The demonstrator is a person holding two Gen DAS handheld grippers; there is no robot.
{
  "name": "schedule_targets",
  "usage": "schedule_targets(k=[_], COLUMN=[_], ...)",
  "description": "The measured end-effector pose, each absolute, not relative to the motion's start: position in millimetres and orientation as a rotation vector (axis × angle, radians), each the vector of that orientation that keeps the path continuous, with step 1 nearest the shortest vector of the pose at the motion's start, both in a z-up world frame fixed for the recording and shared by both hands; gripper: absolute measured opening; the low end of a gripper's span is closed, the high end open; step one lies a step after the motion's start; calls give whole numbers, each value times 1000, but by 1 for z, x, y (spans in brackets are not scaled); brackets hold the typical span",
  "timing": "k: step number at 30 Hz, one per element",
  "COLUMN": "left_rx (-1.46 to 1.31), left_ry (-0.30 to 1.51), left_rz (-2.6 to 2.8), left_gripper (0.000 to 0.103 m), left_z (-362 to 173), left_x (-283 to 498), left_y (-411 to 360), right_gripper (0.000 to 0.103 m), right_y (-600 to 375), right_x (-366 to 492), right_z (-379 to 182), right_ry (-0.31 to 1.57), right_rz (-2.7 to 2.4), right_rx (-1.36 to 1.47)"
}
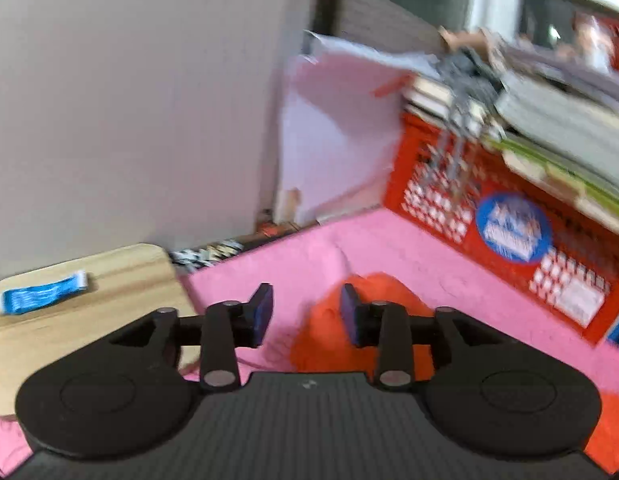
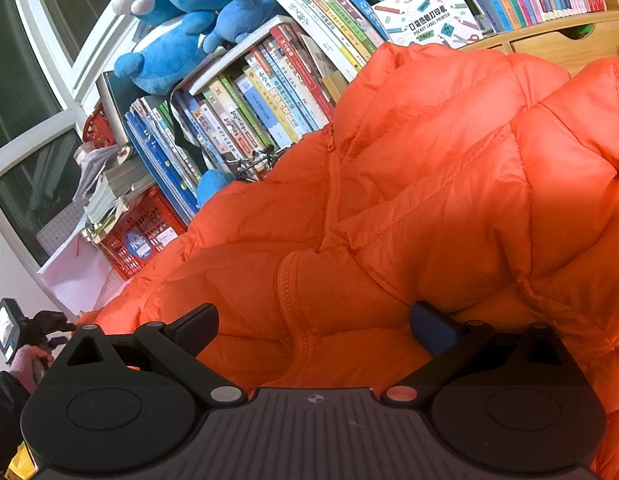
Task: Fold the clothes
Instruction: 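Spread the orange jacket flat on the pink sheet with both grippers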
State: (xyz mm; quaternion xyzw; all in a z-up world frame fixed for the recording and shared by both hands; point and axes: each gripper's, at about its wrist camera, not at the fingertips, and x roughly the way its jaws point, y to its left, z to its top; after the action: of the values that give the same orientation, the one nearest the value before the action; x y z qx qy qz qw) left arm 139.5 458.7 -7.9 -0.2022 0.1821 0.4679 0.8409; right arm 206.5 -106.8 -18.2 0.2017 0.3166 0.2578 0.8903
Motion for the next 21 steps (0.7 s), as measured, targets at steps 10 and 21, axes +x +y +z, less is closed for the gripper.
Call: schedule_targets(k=[10, 21], left_rx=[-169, 143], left_ry=[364, 574], left_rz=[365, 78], left_gripper=[51, 53], left_z=[31, -35], left_x=[142, 186], left_y=[282, 99], right_gripper=[103, 92], right_y=[-101, -71], right_x=[206, 189], right_z=[-16, 11], right_ry=[660, 561], right_rz=[515, 444], right_rx=[383, 12])
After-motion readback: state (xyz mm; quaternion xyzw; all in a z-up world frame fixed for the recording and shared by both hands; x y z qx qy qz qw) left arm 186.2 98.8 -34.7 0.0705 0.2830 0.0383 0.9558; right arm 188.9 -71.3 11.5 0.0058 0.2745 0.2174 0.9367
